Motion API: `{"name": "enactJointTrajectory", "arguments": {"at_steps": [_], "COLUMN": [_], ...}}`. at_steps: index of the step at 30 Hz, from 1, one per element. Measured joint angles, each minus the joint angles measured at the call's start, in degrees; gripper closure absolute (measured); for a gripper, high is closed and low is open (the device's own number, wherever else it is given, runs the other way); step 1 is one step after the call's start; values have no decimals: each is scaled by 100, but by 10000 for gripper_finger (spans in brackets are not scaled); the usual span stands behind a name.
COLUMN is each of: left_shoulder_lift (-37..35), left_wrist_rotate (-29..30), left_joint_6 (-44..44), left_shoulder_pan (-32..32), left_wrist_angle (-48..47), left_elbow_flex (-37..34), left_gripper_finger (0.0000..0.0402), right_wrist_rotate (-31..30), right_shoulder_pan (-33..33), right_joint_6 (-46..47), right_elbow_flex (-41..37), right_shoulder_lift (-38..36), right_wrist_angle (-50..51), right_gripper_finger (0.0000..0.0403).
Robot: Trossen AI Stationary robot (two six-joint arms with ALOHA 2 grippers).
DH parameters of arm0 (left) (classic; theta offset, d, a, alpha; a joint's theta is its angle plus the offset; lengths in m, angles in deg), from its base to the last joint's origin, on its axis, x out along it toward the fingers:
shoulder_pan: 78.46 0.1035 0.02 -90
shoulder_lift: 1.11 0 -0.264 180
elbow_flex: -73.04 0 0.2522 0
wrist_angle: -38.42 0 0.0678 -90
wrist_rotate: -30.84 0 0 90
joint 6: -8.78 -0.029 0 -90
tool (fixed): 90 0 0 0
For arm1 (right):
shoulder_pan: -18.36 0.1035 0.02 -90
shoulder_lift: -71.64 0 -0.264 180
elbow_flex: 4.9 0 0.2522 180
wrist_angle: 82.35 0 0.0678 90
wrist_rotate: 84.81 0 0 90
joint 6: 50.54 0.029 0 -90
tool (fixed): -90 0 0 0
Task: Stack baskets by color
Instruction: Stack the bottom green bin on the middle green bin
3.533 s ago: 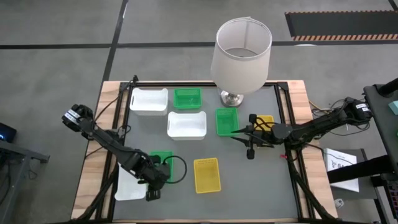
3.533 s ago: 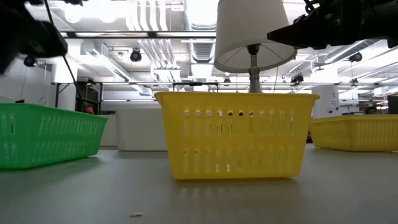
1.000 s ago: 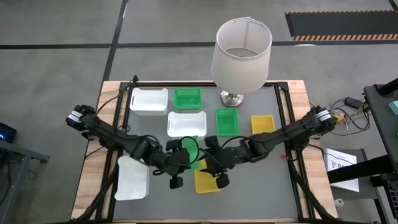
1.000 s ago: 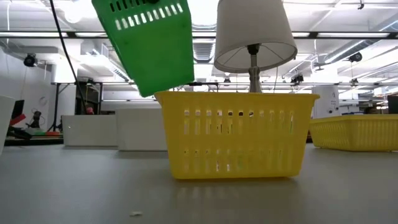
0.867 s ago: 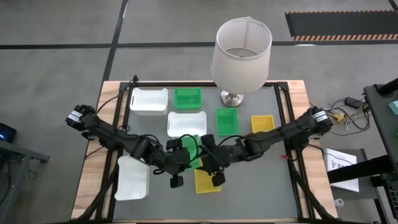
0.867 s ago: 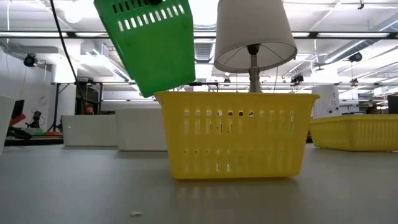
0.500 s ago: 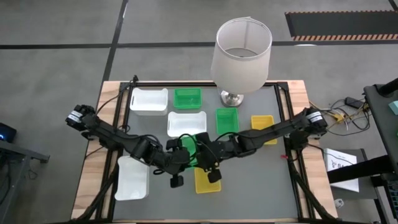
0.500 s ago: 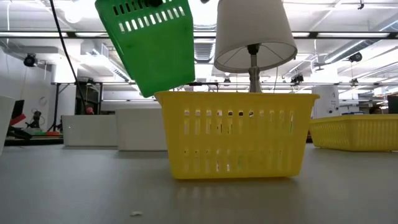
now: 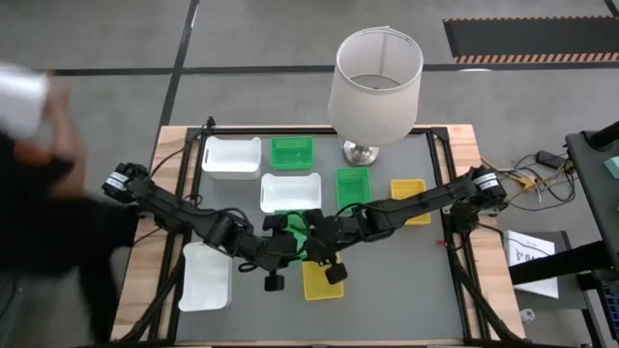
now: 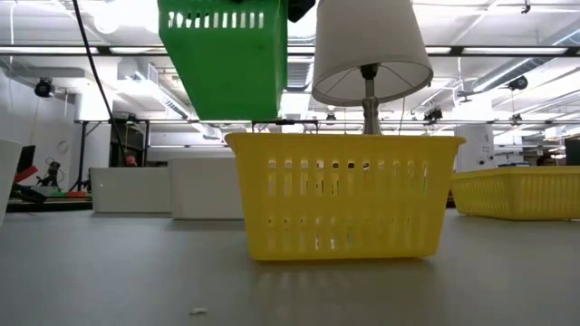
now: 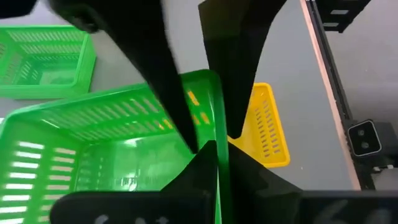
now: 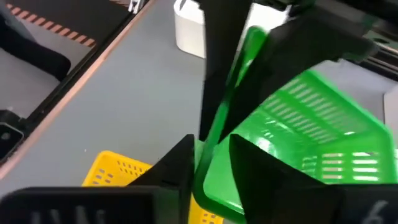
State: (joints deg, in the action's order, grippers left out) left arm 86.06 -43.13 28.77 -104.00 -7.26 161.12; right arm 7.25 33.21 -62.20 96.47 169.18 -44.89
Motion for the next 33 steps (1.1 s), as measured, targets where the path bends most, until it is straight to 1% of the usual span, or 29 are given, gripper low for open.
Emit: {"name": "enactJointTrajectory", "arguments": {"at_steps": [4, 6, 10, 12, 14, 21, 24, 28, 33], "left_shoulder_lift": [0, 0, 0, 0, 0, -32, -181, -439, -920], "left_wrist_rotate": [-4, -4, -7, -47, -76, -51, 47, 79, 113], "left_joint_6": [11, 17, -107, -130, -148, -582, -872, -1173, -1451], "left_shoulder_pan": [0, 0, 0, -2, -4, -4, -4, -4, -4], "left_wrist_angle": [-3, -4, 7, 45, 59, 98, 203, 188, 187], "left_elbow_flex": [0, 0, -2, -9, -9, -24, -21, -20, -41], "left_gripper_finger": [401, 401, 399, 388, 366, 267, 241, 231, 231], "right_wrist_rotate": [-8, -11, -15, -13, -15, -103, -309, -696, -858], "right_shoulder_pan": [0, 0, -2, -2, -2, -7, 0, 24, 24], "right_joint_6": [-251, -364, -446, -460, -496, -748, -837, -1038, -1047], "right_elbow_flex": [0, 0, -2, -2, -2, -2, -14, -17, -17], "right_shoulder_lift": [9, 9, 9, 9, 9, 6, 8, -15, -132], "right_wrist_angle": [-1, 0, 4, 9, 15, 214, 429, 656, 939], "right_gripper_finger": [373, 384, 388, 389, 390, 394, 395, 395, 395]}}
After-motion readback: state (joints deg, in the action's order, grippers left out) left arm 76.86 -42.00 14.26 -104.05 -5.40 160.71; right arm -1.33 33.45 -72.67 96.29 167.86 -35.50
